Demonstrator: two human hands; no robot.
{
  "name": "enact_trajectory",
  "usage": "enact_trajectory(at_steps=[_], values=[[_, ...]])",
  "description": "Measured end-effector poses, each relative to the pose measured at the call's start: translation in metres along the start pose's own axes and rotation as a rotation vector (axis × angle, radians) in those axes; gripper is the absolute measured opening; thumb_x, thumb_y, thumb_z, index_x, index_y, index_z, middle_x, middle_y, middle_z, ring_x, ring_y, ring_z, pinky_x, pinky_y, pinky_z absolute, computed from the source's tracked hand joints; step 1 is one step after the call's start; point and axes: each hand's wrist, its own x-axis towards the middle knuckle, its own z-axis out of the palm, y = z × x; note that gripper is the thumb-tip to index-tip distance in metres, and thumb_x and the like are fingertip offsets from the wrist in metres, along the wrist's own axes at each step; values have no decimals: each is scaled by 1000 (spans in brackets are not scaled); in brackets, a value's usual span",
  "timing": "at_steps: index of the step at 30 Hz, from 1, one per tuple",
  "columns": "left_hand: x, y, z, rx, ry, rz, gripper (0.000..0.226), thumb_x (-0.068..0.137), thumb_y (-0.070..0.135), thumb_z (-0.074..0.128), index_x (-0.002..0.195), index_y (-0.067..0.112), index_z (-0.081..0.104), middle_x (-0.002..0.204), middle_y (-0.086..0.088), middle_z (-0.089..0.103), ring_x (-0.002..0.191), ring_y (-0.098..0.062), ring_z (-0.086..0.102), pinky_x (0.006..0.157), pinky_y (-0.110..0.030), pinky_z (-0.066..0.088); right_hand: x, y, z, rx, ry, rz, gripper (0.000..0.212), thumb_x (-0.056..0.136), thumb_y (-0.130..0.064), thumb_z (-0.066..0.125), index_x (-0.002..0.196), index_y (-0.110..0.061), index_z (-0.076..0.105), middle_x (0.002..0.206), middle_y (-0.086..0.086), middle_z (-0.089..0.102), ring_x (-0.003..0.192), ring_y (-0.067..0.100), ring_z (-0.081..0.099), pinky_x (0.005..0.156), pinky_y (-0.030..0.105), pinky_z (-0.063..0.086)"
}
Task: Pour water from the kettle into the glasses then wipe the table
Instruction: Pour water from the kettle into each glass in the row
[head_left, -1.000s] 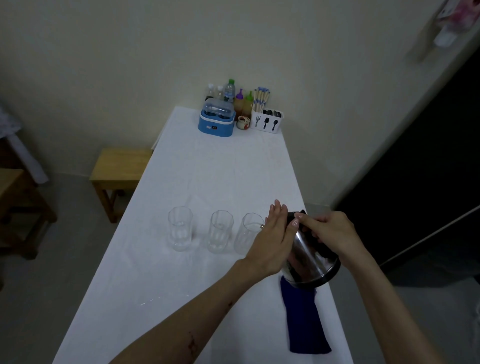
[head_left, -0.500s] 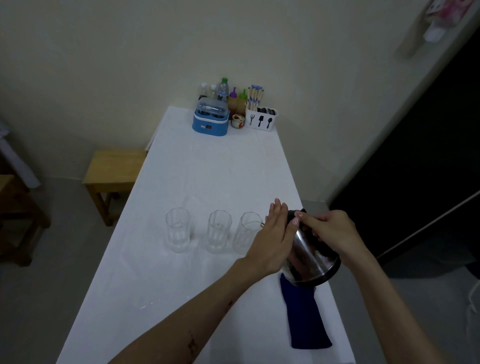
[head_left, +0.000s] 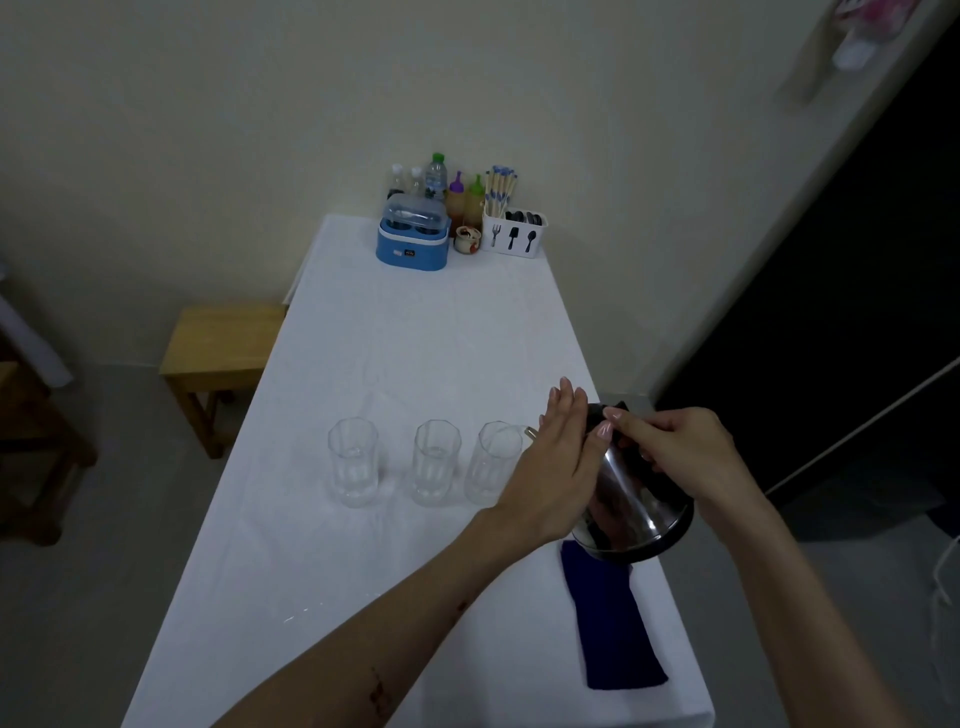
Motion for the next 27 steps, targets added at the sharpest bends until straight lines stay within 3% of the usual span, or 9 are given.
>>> enact_trajectory(at_steps=[7, 10, 13, 16, 21, 25, 27], values=[[-1, -4, 5, 39, -21, 18, 60, 103, 44, 18, 154, 17, 4, 162, 5, -9, 146, -4, -13, 121, -29, -2, -9, 10, 4, 104, 15, 44, 46, 81, -45, 77, 77, 1, 77, 65, 13, 67, 59, 17, 57, 62, 31, 45], [-2, -12, 9, 52, -43, 28, 60, 103, 44, 20, 154, 15, 7, 162, 5, -6, 146, -3, -12, 120, -27, -3, -14, 25, 12, 202, 37, 122, 38, 79, -46, 78, 72, -8, 78, 66, 9, 73, 64, 18, 64, 65, 31, 49], [-2, -20, 12, 89, -82, 32, 60, 103, 44, 21, 153, 14, 8, 162, 4, -5, 146, -4, -12, 119, -24, -5, -20, 44, 23, 329, 55, 220, 36, 78, -43, 79, 72, -8, 75, 59, 0, 67, 59, 14, 58, 56, 26, 43], [-3, -25, 14, 180, -125, 69, 61, 103, 43, 20, 153, 12, 9, 162, 1, -4, 147, -5, -12, 118, -23, -6, -29, 60, 33, 473, 51, 296, 36, 79, -41, 78, 75, -6, 73, 64, 3, 63, 59, 15, 53, 52, 25, 38], [2, -19, 21, 298, -144, 180, 65, 100, 47, 16, 153, 9, 9, 163, -1, -4, 147, -7, -13, 121, -30, -4, -38, 70, 32, 646, 102, 283, 24, 86, -29, 74, 80, -6, 72, 65, 3, 59, 57, 12, 48, 57, 25, 39], [11, 0, 29, 288, -129, 240, 76, 92, 55, 6, 153, 8, 9, 162, -3, -4, 147, -9, -13, 120, -28, -6, -32, 75, 14, 703, 144, 274, 21, 84, -29, 77, 84, -8, 76, 82, 12, 68, 78, 24, 61, 73, 34, 48], [16, 7, 35, 268, -119, 251, 73, 95, 53, 9, 153, 9, 8, 162, -3, -5, 147, -8, -14, 120, -27, -6, -28, 74, 2, 660, 152, 242, 21, 84, -30, 76, 86, -10, 76, 84, 12, 69, 81, 23, 62, 73, 32, 48]])
